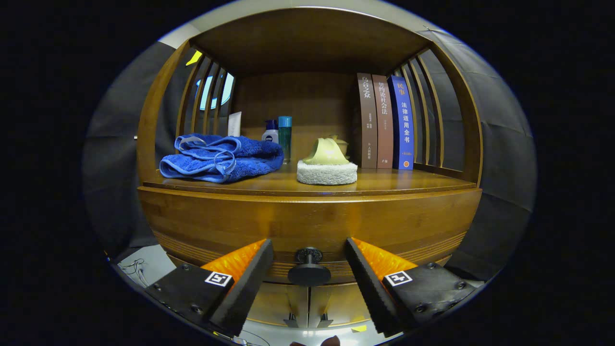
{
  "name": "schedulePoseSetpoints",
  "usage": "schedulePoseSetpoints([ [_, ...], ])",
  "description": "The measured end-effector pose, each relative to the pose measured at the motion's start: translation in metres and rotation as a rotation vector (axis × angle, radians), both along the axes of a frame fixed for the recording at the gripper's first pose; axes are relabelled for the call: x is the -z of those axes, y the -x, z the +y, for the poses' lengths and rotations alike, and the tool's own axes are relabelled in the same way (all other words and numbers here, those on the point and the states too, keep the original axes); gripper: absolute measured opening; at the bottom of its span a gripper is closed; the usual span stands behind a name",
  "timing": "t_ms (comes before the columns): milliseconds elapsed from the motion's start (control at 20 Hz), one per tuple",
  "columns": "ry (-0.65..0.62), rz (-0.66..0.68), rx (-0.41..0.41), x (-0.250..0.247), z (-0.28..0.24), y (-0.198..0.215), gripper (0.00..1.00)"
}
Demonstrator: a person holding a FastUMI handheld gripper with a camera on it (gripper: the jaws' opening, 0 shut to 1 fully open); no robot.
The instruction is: Pull open the drawer, take out the items inside it, and place them on the countertop above the cabinet.
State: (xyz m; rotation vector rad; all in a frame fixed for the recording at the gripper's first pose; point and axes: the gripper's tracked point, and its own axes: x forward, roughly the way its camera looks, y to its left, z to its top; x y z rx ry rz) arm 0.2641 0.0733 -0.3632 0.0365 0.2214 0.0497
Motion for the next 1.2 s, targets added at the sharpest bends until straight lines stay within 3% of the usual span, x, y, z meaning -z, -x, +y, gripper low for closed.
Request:
schedulePoseSetpoints([
  [300, -0.001, 0.032, -0.029, 0.005, 0.003, 0.005, 0.99],
  [550, -0.033, 0.019, -0.054, -0.019, -0.003, 0.041, 0.99],
  [900, 0.023, -0.13, -0.053, -0.164, -0.029, 0.112, 0.98],
  [1200, -0.058, -0.171, -0.028, -0.275, -0.058, 0.174, 0.98],
])
